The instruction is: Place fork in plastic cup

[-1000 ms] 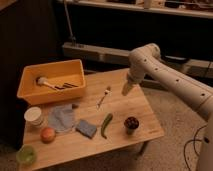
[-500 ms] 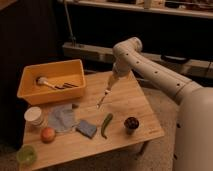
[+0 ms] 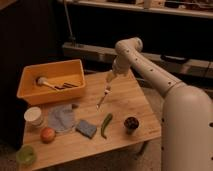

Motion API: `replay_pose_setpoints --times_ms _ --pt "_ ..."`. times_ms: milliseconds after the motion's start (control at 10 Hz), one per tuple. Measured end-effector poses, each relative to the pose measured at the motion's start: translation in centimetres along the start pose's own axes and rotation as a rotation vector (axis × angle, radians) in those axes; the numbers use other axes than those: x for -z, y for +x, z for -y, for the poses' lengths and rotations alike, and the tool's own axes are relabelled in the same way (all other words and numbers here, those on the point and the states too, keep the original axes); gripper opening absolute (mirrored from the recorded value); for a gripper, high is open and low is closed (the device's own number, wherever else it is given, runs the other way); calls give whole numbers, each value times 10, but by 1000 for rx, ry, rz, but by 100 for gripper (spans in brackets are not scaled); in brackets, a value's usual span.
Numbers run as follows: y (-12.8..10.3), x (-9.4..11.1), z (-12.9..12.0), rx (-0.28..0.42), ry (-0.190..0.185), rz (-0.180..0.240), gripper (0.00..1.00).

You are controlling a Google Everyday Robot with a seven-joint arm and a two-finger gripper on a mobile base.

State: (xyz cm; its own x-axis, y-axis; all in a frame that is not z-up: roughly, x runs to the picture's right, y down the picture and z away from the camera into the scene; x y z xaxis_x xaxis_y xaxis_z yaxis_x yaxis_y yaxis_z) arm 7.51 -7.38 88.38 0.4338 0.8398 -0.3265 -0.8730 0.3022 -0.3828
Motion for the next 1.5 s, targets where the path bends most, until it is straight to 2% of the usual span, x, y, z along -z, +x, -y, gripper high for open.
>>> replay_pose_setpoints --times_ms 100,200,300,600,700,900,1100,1200,1300,1500 --pt "-1 -9 1 31 -49 0 72" --pt "-2 -13 2 42 -64 -4 72" --pt "-1 -35 6 78 -114 -25 72" --pt "-1 -67 15 136 -186 -45 72" --pt "-3 -76 15 159 -219 -34 72" --pt "-4 -81 15 178 -248 -7 72" --pt "-5 -80 15 199 -262 104 72" --pt "-1 -81 16 198 -266 130 72" --pt "-1 -83 13 199 -280 152 72" --pt "-1 -86 10 201 -298 169 72"
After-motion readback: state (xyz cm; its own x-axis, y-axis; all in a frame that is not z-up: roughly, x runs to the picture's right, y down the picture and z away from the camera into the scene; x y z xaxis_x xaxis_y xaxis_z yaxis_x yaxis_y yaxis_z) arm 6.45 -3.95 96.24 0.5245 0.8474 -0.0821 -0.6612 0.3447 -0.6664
